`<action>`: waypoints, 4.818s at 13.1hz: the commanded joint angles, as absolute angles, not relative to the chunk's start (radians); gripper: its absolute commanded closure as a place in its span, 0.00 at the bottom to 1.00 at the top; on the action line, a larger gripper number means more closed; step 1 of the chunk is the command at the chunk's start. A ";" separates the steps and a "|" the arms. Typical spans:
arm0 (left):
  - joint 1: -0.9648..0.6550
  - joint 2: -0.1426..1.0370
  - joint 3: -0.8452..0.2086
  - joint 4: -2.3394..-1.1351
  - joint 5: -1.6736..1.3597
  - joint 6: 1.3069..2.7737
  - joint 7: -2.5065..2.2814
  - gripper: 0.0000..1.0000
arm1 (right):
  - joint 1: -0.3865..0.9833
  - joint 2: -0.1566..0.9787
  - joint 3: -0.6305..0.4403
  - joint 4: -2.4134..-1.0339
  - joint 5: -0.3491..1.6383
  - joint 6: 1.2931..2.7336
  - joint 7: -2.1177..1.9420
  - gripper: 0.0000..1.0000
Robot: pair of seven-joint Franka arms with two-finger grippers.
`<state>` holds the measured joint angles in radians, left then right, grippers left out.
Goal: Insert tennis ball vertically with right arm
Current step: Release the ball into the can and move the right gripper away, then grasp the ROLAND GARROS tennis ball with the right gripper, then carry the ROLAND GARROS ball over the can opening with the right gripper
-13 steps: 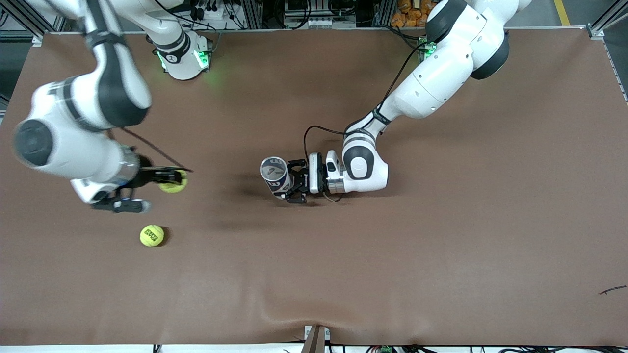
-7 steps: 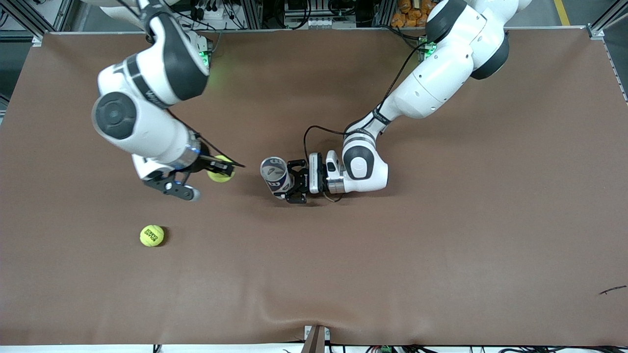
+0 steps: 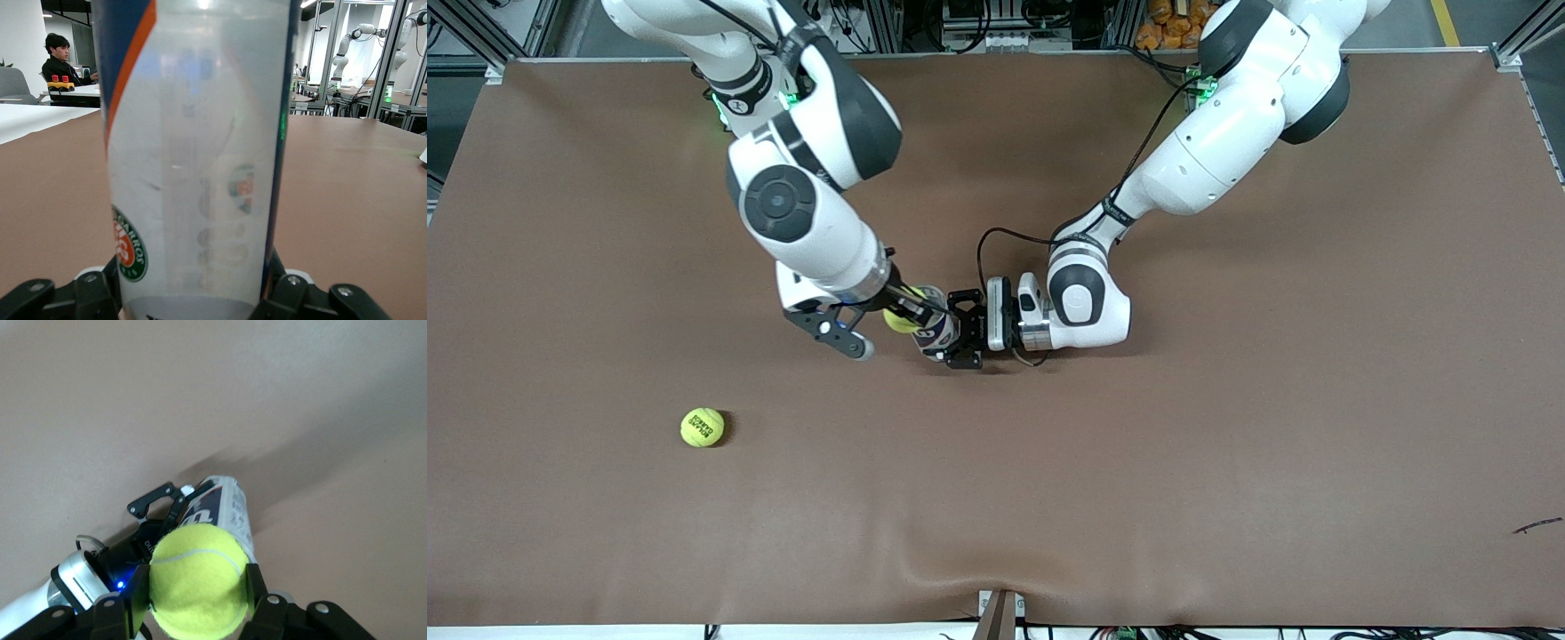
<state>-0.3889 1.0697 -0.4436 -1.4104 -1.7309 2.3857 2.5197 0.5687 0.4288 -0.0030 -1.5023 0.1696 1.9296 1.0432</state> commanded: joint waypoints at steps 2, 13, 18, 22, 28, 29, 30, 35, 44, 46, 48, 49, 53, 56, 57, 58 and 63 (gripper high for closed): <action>-0.387 1.086 -0.448 -1.399 -1.752 2.393 2.559 0.23 | 0.595 0.449 -0.017 -1.476 0.170 1.913 1.071 0.39; -0.380 1.083 -0.448 -1.399 -1.749 2.387 2.559 0.23 | 0.551 0.453 -0.025 -1.471 0.170 1.865 1.080 0.00; -0.379 1.081 -0.448 -1.399 -1.747 2.387 2.559 0.23 | 0.329 0.475 -0.028 -1.453 0.131 1.848 0.973 0.00; -0.379 1.081 -0.448 -1.399 -1.746 2.387 2.559 0.23 | 0.178 0.618 -0.028 -1.387 0.092 1.908 0.602 0.00; -0.380 1.081 -0.448 -1.399 -1.744 2.387 2.559 0.23 | 0.057 0.736 -0.028 -1.327 -0.032 1.998 0.156 0.00; -0.380 1.078 -0.448 -1.399 -1.744 2.387 2.559 0.23 | 0.037 0.755 -0.028 -1.327 -0.031 2.040 0.076 0.00; -0.380 1.081 -0.448 -1.399 -1.744 2.387 2.559 0.23 | 0.032 0.773 -0.028 -1.327 -0.032 2.081 0.051 0.00; -0.380 1.077 -0.448 -1.399 -1.743 2.387 2.559 0.23 | 0.011 0.808 -0.026 -1.351 -0.014 2.112 0.052 0.00; -0.379 1.077 -0.448 -1.399 -1.740 2.387 2.559 0.23 | -0.009 0.818 -0.018 -1.401 0.024 2.102 0.044 0.00; -0.380 1.077 -0.448 -1.399 -1.738 2.387 2.559 0.23 | -0.008 0.816 -0.018 -1.402 0.041 2.099 0.046 0.00; -0.379 1.077 -0.448 -1.399 -1.740 2.387 2.559 0.23 | -0.006 0.815 -0.018 -1.401 0.043 2.086 0.049 0.16; -0.379 1.077 -0.448 -1.399 -1.740 2.387 2.559 0.23 | -0.006 0.815 -0.018 -1.401 0.043 2.085 0.049 0.25; -0.379 1.077 -0.448 -1.399 -1.740 2.387 2.559 0.23 | -0.008 0.810 -0.018 -1.394 0.043 2.086 0.049 0.50; -0.379 1.077 -0.448 -1.399 -1.740 2.387 2.559 0.23 | 0.000 0.776 -0.017 -1.391 0.043 2.083 0.043 0.50; -0.379 1.077 -0.448 -1.399 -1.740 2.387 2.559 0.23 | 0.009 0.750 -0.011 -1.390 0.043 2.065 0.049 0.50; -0.380 1.077 -0.448 -1.399 -1.741 2.387 2.559 0.23 | 0.029 0.714 0.007 -1.390 0.043 2.036 0.060 0.49; -0.380 1.077 -0.448 -1.399 -1.740 2.387 2.559 0.23 | 0.173 0.580 0.032 -1.387 0.058 1.899 0.367 0.49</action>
<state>-0.3833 1.0716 -0.4425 -1.4057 -1.7308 2.3861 2.5254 0.1305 0.6353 0.0296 -1.3575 0.0380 1.9436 0.2658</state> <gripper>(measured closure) 0.225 0.330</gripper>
